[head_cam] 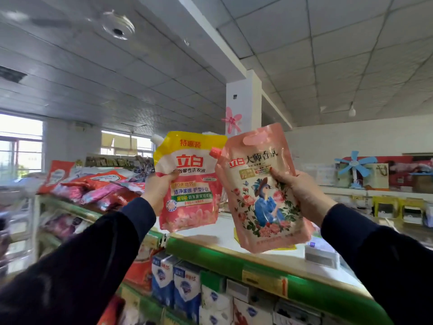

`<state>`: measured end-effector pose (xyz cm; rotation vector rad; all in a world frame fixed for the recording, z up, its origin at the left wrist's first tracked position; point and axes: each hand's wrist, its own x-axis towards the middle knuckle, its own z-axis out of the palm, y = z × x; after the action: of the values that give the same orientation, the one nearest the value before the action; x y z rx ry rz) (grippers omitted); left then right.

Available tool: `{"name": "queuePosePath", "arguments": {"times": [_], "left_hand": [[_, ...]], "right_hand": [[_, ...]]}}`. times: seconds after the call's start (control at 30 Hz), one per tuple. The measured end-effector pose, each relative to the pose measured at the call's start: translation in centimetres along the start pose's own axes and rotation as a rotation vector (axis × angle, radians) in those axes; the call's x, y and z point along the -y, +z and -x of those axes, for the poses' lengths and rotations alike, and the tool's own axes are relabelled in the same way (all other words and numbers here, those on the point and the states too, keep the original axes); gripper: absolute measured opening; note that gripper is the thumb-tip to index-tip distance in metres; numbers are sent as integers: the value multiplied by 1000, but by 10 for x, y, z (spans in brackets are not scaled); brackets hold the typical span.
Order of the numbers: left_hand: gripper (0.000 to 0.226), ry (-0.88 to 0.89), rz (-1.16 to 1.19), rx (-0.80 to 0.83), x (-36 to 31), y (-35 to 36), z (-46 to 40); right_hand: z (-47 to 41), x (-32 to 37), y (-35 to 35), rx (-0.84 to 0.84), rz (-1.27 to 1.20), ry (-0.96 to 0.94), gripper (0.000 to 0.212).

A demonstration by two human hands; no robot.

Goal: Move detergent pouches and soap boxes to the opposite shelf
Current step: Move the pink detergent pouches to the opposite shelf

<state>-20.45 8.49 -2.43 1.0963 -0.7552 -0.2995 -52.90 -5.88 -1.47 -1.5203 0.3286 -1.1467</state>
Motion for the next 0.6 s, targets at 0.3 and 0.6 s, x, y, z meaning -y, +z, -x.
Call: {"name": "queuePosePath", "arguments": {"times": [0.3,0.6], "left_hand": [[24,26,-91,-65,-85,-70,118],[30,13,-250,-363,-158,-188,283]], "right_hand": [[27,-4,77,163,-277,110,38],[106,-4,203,449,-460,244,46]]}}
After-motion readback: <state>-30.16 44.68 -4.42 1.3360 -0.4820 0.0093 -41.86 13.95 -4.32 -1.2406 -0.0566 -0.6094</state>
